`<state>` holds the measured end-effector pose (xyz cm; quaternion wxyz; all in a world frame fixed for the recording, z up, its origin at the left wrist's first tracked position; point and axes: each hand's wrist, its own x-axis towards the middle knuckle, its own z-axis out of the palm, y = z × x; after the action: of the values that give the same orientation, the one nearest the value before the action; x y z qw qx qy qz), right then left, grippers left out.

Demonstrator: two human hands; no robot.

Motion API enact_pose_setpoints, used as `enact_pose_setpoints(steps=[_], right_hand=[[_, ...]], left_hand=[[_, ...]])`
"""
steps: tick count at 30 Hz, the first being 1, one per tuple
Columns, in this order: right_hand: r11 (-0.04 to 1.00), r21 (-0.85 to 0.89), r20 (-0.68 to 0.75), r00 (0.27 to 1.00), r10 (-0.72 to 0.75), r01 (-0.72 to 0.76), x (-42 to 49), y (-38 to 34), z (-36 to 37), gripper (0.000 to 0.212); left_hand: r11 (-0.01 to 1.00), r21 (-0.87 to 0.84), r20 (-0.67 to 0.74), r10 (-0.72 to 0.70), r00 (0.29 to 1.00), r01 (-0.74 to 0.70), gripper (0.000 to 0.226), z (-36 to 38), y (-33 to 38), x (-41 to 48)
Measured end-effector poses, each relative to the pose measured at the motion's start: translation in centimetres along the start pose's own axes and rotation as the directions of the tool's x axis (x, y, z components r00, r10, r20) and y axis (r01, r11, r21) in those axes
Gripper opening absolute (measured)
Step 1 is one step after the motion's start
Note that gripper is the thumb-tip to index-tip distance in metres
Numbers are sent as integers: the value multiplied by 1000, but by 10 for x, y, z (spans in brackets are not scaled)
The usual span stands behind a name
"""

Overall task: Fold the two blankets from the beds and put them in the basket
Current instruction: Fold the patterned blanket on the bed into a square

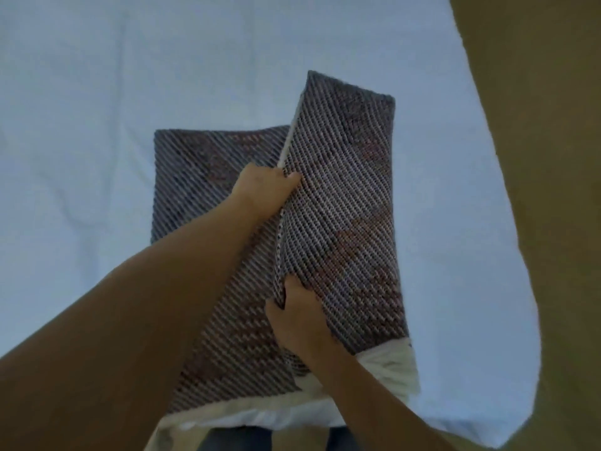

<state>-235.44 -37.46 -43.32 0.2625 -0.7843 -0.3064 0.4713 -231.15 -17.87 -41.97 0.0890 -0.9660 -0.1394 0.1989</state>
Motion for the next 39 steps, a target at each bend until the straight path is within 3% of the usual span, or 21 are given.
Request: enact_pose_setpoints(steps=[5,8,10,12,18,22,28,31,34,36,39], right_hand=[[993,-74,90,992,-86,92,25,-68,111,15],[982,-182,150,988,-24,51,35,-83,157,27],[976,-215,168,986,3,33,39,-86,177,24],[971,-238,162,987,20,20,40,-83,187,14],[965,-258,179,984,6,41,37,-71,192,35],[961,-273,189,982,19,34,36,-69,195,28],[941,-338,157,987,28,28,19,-48,192,30],[953,-302,158,987,43,7,9,-38,189,40],[907,-421,207,972,111,-14,1,-32,188,58],[831,-557,285,938,196,-4,-9,-25,189,57],[762,-648,384,870,310,14,-27,-18,194,42]], left_hand=[[989,-64,11,-135,991,136,28,75,-101,-83],[977,-115,45,-178,983,182,31,118,-129,-122],[966,-163,50,-193,980,198,35,138,-134,-137],[951,-217,58,-211,976,218,36,151,-131,-146],[936,-260,41,-236,971,238,32,167,-126,-160],[897,-355,82,-250,965,263,36,167,-125,-162],[772,-505,184,-339,923,385,56,176,-105,-173],[713,-544,242,-371,897,442,70,178,-86,-184],[646,-588,278,-403,872,486,71,177,-62,-201],[569,-646,268,-455,849,509,65,176,-43,-220],[372,-789,231,-558,797,489,61,176,-7,-255]])
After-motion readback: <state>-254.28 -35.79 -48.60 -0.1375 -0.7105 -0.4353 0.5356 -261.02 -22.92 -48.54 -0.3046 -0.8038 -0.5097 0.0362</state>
